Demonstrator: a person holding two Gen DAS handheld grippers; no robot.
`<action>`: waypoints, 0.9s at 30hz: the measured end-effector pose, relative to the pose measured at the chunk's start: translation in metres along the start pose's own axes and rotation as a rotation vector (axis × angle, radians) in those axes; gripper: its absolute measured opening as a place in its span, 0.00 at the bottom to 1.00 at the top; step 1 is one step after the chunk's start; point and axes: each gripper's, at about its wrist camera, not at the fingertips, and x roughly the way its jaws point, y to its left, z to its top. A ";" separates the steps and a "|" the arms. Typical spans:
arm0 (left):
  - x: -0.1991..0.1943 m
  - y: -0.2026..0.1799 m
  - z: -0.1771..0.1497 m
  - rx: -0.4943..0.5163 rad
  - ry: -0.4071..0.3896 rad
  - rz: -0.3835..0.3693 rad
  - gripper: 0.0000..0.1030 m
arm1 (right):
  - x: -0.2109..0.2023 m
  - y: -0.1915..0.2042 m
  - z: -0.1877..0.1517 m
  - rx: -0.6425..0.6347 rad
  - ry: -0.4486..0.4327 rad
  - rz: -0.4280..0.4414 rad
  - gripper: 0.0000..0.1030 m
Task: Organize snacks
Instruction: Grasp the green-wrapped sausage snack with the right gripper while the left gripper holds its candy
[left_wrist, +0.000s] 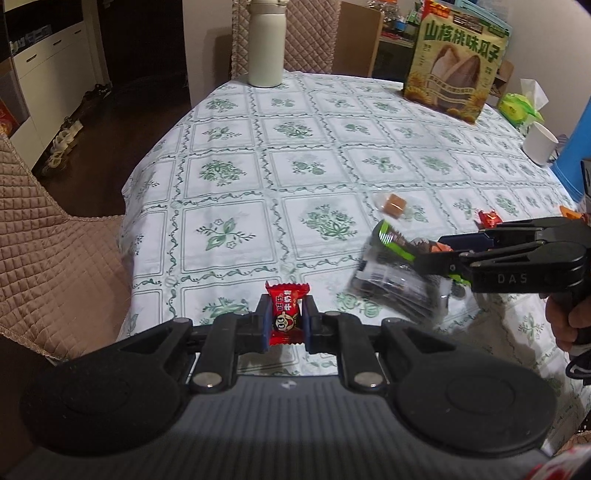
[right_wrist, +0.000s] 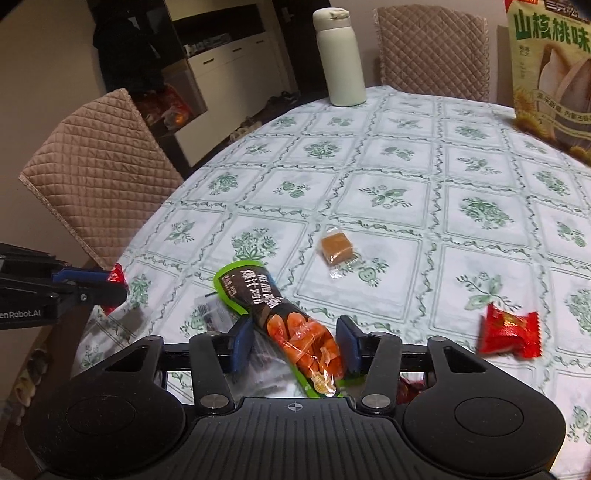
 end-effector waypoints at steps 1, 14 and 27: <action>0.001 0.001 0.001 -0.003 0.001 0.001 0.14 | 0.002 0.000 0.001 0.014 -0.005 -0.010 0.45; 0.008 0.007 0.006 -0.019 0.005 0.008 0.14 | 0.017 0.005 0.011 0.031 -0.004 -0.175 0.35; 0.012 0.007 0.008 -0.034 0.014 0.032 0.14 | 0.014 0.009 0.007 -0.011 0.011 -0.199 0.30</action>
